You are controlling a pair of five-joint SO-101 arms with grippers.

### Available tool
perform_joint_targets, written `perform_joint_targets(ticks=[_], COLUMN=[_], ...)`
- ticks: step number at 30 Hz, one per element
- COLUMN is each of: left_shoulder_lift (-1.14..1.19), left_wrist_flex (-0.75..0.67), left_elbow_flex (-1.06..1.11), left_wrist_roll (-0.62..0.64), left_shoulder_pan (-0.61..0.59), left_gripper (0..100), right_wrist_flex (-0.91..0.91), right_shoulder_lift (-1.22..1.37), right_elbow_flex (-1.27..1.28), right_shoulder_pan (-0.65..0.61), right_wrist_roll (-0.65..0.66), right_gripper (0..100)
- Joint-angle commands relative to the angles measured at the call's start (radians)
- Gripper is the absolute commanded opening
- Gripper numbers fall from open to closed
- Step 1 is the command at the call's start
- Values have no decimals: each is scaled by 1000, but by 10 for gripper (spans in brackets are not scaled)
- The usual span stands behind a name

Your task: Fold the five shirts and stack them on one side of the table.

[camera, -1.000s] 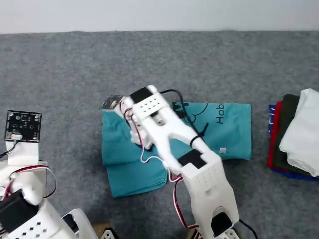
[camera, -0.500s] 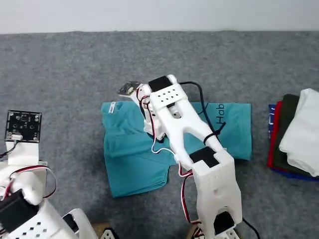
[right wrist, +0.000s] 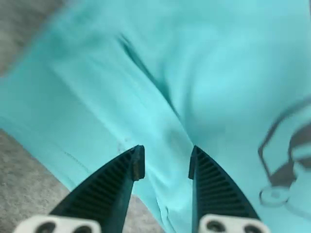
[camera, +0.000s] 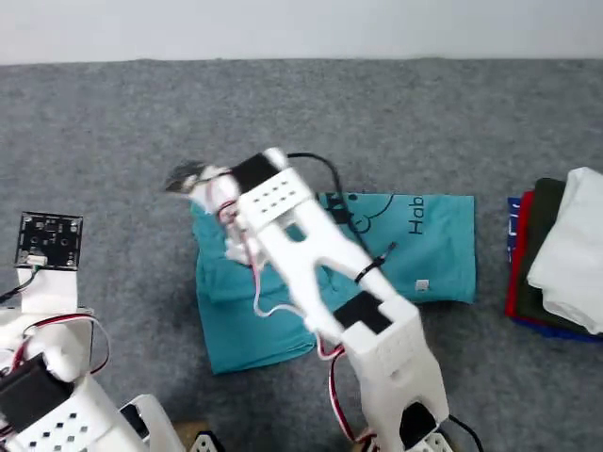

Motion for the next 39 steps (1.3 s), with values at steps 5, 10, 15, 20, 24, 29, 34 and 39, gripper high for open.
perform_joint_targets(ticks=[5, 10, 15, 20, 24, 29, 34, 39], left_shoulder_lift=[-5, -5, -5, -5, -5, -5, -3, -3], left_wrist_flex=[-26, -26, -28, -28, -28, -29, -29, -29], left_elbow_flex=[-2, -2, -1, -1, -1, -1, -1, 15], left_wrist_roll=[-5, -3, -3, -3, -3, -3, -3, -3], left_shoulder_pan=[-5, -5, -5, -2, -2, 0, 0, 0], left_gripper=[14, 14, 14, 14, 14, 14, 14, 14], right_wrist_flex=[-127, -162, -179, -114, -33, 33, 99, 114], right_shoulder_lift=[67, 125, 142, 140, 142, 157, 228, 309], right_elbow_flex=[-68, -68, -84, -199, -336, -439, -445, -445], right_shoulder_pan=[-70, -88, -91, -94, -93, -91, -116, -136], right_wrist_roll=[51, 51, 72, 106, 107, 107, 103, 100], right_gripper=[158, 158, 77, 19, 17, 18, 84, 114])
